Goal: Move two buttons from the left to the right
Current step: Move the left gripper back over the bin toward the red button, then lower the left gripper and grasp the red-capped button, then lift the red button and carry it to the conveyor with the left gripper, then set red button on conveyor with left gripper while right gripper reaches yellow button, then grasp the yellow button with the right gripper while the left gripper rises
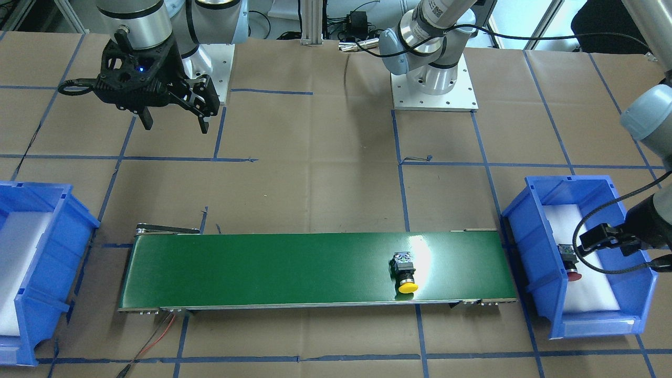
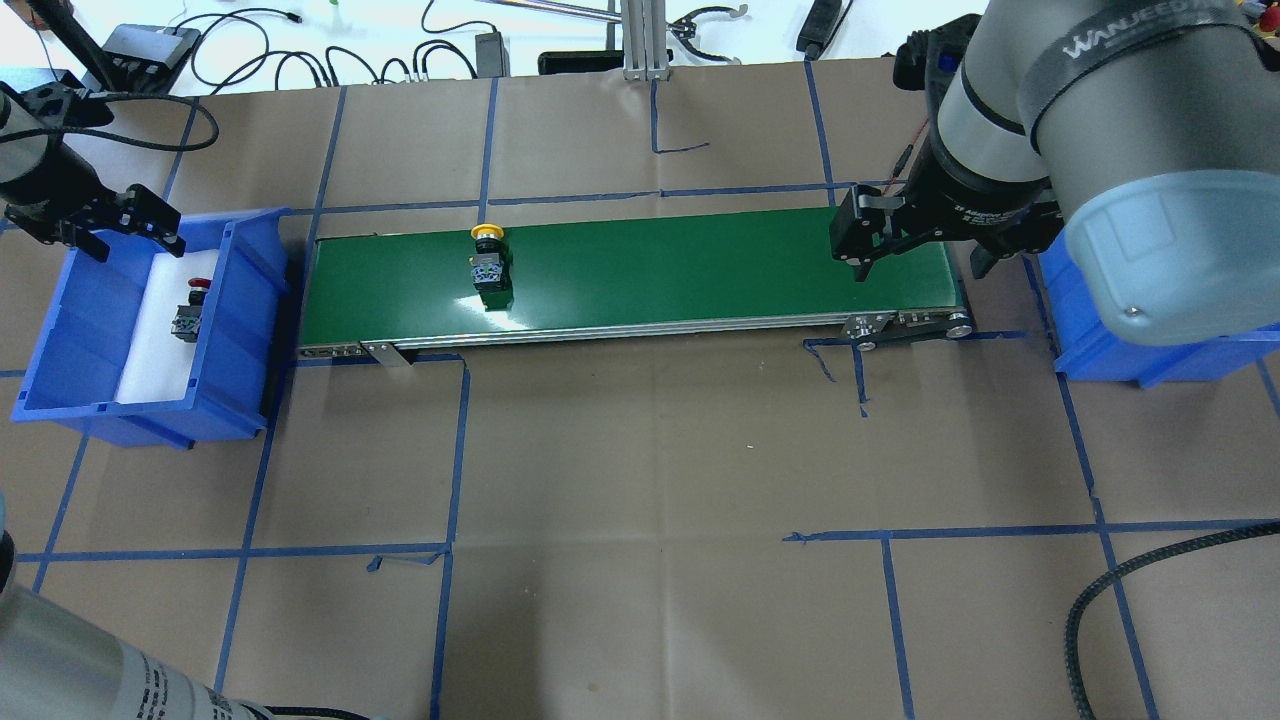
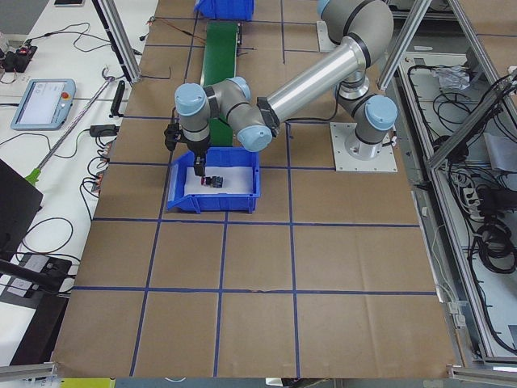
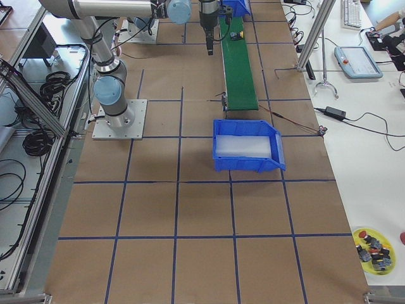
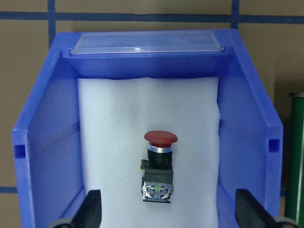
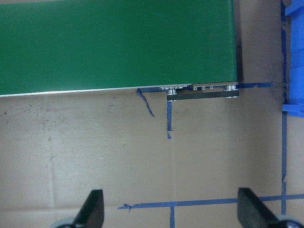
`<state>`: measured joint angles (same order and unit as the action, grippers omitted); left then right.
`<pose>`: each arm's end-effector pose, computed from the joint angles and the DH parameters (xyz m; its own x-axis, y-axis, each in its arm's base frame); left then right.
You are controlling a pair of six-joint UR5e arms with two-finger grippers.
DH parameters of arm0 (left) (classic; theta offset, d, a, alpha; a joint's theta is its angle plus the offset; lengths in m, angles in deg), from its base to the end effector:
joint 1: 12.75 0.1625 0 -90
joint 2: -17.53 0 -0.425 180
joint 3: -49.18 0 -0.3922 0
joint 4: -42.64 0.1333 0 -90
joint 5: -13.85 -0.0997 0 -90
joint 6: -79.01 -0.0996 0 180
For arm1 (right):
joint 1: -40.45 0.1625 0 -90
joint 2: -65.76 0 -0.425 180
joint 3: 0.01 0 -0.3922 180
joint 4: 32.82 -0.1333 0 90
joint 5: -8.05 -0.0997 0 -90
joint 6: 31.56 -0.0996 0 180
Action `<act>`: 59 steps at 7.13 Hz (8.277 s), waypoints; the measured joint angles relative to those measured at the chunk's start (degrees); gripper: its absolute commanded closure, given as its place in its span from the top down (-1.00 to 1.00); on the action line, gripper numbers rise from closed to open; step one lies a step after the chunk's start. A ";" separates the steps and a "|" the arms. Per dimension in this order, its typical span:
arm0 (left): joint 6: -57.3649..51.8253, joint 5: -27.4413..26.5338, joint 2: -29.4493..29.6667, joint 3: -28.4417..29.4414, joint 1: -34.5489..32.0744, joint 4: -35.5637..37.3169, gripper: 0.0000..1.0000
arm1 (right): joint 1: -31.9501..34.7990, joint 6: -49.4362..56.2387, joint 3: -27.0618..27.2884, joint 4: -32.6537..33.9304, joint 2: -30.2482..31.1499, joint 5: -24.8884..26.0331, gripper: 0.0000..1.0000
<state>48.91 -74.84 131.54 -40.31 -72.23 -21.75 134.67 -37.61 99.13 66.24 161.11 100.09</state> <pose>0.2061 -0.6166 0.2985 -1.0000 -0.0069 0.0013 -0.0069 0.9990 -0.0433 0.1633 -0.4493 0.4698 -0.9991 0.0348 0.0256 0.0322 0.9949 -0.0951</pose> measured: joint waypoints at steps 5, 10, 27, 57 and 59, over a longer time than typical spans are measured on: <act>-0.74 0.27 2.93 -9.16 1.01 13.99 0.99 | 0.00 0.07 0.06 0.02 -0.02 0.00 0.99; -0.69 0.33 4.13 -8.74 1.03 14.46 -0.18 | 0.00 0.05 0.09 0.08 -0.17 -0.10 0.99; 4.40 -0.34 -5.82 7.65 -4.98 -16.24 -0.78 | 0.00 0.41 -0.17 0.27 -0.17 0.51 0.99; 31.42 -1.45 -17.45 -2.23 -24.95 -15.90 1.00 | -0.15 -2.28 -9.49 22.52 -29.10 -3.60 0.99; 32.25 -1.52 -21.66 -4.31 -25.36 -18.85 1.00 | 0.00 -2.37 -10.44 22.64 -31.16 -3.75 0.99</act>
<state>81.16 -76.36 109.88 -44.62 -97.58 -40.60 134.67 -39.98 88.69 88.87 129.95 96.34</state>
